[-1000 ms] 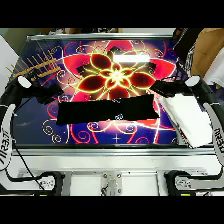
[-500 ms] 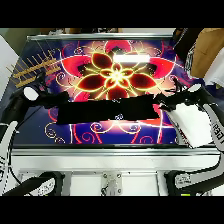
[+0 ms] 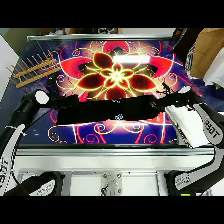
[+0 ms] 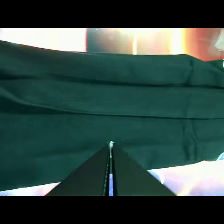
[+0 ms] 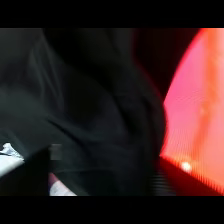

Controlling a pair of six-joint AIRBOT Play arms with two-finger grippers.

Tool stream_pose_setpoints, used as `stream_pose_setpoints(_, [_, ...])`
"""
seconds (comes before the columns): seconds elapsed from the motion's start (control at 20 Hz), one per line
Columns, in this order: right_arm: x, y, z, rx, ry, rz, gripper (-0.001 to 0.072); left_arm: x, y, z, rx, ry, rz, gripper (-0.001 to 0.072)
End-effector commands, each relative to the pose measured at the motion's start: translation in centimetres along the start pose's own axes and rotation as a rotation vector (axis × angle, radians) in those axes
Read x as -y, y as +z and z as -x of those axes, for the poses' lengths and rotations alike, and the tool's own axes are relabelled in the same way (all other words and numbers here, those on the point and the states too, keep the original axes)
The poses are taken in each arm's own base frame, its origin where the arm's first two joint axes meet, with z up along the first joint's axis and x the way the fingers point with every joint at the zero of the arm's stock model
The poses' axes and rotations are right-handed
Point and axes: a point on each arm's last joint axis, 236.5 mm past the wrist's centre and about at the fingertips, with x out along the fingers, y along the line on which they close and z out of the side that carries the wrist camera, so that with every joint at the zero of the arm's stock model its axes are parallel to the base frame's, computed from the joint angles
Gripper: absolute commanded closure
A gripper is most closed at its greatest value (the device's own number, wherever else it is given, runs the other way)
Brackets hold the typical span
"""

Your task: Fold the clothes and pants, and hang the long-sleeved shirts on hangers.

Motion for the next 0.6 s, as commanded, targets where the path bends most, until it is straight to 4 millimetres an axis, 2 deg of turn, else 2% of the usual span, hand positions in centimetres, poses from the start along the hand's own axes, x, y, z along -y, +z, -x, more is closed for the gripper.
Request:
stream_pose_setpoints(0.0, [-0.6,-0.1,-1.0,-0.002,0.004,0.010,0.0462,0.2,-0.1,0.0,-0.002,-0.002,-0.005,0.0700])
stream_pose_setpoints(0.1, [-0.5,0.2,-0.8,0.009,0.002,0.010,0.0669,0.2,-0.1,0.0,-0.003,-0.003,-0.005,0.0700])
stream_pose_setpoints(0.15, [-0.5,0.3,-0.5,0.016,-0.002,0.014,0.0700,0.3,-0.2,0.0,-0.003,-0.004,-0.004,0.0700])
stream_pose_setpoints(0.25, [-0.9,0.7,0.8,0.041,-0.009,0.029,0.0701,1.0,-0.4,-0.5,-0.018,-0.029,0.012,0.0701])
stream_pose_setpoints(0.35, [-0.9,0.7,2.8,0.041,-0.068,0.065,0.0701,2.5,-0.9,-2.2,-0.063,-0.048,-0.014,0.0701])
stream_pose_setpoints(0.45, [-0.8,0.3,5.7,0.018,-0.172,0.124,0.0701,5.3,-1.3,-4.5,-0.108,-0.068,-0.086,0.0701])
stream_pose_setpoints(0.55, [-1.8,0.5,8.8,0.017,-0.234,0.170,0.0701,8.4,-1.9,-7.1,-0.151,-0.088,-0.153,0.0701])
